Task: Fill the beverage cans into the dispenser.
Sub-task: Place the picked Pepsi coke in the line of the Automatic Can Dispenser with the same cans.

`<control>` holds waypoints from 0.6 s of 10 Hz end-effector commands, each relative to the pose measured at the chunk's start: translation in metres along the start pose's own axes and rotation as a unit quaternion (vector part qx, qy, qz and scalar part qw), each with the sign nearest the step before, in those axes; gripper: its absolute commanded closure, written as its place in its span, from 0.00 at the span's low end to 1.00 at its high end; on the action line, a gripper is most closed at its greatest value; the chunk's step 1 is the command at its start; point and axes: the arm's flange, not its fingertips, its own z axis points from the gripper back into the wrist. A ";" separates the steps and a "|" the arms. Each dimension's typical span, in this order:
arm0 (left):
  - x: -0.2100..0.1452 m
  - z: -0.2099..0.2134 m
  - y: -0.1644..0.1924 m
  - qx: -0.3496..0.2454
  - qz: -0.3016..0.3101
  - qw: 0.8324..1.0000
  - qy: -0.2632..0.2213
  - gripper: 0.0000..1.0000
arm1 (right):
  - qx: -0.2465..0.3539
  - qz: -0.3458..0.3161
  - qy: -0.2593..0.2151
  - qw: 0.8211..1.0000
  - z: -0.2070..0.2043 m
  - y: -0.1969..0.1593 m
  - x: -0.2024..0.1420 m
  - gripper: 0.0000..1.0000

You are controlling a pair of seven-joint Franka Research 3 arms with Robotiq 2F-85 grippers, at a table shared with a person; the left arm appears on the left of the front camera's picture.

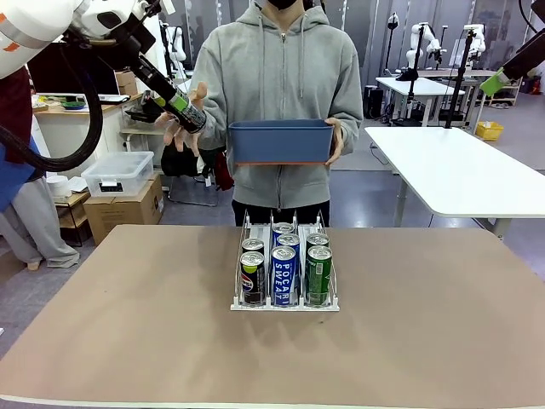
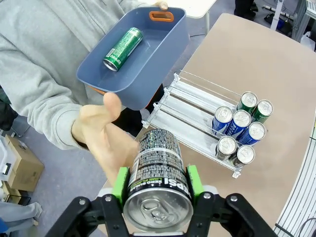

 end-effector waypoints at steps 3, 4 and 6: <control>-0.001 0.003 0.000 0.005 -0.003 1.000 0.002 0.77 | 0.000 0.000 0.000 1.000 -0.001 0.000 0.000 0.00; -0.001 0.003 0.000 0.005 -0.003 1.000 0.002 0.77 | 0.000 0.000 0.000 1.000 -0.001 0.000 0.000 0.00; -0.001 0.003 0.000 0.005 -0.003 1.000 0.002 0.77 | 0.000 0.000 0.000 1.000 -0.001 0.000 0.000 0.00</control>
